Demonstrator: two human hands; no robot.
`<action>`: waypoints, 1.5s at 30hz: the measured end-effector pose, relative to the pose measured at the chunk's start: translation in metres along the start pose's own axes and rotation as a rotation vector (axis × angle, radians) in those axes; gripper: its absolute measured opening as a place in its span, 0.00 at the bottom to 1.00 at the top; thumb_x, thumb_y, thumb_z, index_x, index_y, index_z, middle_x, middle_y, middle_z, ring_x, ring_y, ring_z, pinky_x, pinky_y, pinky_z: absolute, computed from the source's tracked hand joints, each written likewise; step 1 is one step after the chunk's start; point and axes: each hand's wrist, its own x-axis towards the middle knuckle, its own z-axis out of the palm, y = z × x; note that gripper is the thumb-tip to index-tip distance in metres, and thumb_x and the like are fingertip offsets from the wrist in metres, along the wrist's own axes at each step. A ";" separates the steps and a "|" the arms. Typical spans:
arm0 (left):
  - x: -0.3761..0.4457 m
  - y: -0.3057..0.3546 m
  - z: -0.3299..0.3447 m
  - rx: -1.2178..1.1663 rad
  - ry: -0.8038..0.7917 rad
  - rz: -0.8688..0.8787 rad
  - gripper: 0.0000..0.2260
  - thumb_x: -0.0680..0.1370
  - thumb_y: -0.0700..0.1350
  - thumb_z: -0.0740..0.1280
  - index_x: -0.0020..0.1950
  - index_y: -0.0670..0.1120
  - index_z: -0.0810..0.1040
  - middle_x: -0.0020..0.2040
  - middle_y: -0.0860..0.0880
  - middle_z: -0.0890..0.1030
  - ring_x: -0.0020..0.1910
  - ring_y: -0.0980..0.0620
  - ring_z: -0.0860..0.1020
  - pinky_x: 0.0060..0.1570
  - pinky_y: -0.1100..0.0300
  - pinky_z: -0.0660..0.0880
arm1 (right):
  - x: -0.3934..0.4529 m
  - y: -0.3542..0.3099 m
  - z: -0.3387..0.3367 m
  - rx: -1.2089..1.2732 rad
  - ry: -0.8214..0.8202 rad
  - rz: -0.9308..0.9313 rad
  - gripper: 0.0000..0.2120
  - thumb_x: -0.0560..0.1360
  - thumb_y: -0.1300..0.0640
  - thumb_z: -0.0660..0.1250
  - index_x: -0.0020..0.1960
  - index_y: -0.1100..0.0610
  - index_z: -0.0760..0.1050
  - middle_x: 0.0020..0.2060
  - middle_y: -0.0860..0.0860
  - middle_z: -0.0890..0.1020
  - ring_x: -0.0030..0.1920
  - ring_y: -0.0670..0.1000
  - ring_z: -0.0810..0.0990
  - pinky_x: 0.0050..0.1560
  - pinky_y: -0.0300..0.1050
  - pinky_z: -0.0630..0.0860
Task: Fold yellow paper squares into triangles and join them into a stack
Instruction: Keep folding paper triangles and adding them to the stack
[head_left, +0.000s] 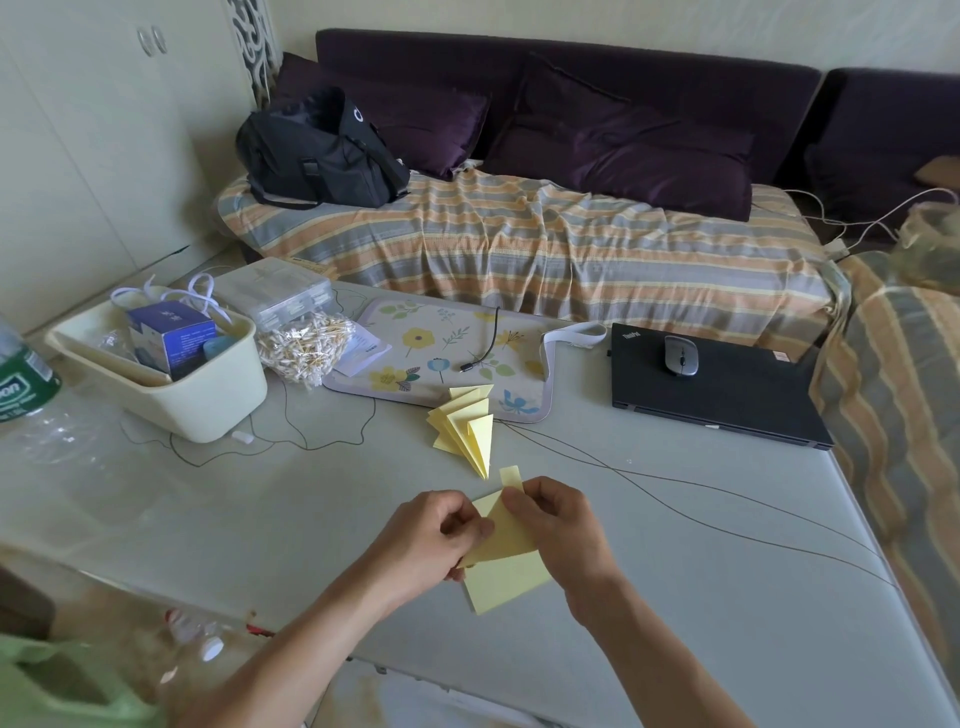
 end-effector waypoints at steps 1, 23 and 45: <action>0.000 0.000 -0.001 0.021 -0.009 0.012 0.10 0.81 0.50 0.69 0.44 0.45 0.79 0.34 0.52 0.81 0.30 0.55 0.80 0.34 0.63 0.76 | 0.000 0.000 0.000 0.004 0.004 -0.002 0.10 0.78 0.52 0.70 0.42 0.57 0.80 0.32 0.47 0.79 0.32 0.44 0.74 0.37 0.39 0.69; 0.009 -0.006 -0.009 -0.148 0.201 0.020 0.08 0.80 0.46 0.70 0.42 0.48 0.81 0.35 0.50 0.83 0.34 0.56 0.80 0.45 0.54 0.81 | -0.007 0.002 0.006 -0.244 -0.260 -0.067 0.08 0.78 0.53 0.70 0.43 0.54 0.80 0.32 0.47 0.80 0.32 0.44 0.74 0.36 0.37 0.69; 0.003 0.001 -0.006 -0.280 0.165 -0.046 0.06 0.77 0.42 0.70 0.41 0.48 0.83 0.38 0.49 0.83 0.37 0.53 0.81 0.50 0.50 0.82 | -0.008 -0.002 0.004 -0.191 -0.207 -0.080 0.08 0.78 0.51 0.70 0.43 0.54 0.81 0.35 0.46 0.79 0.32 0.42 0.72 0.32 0.30 0.66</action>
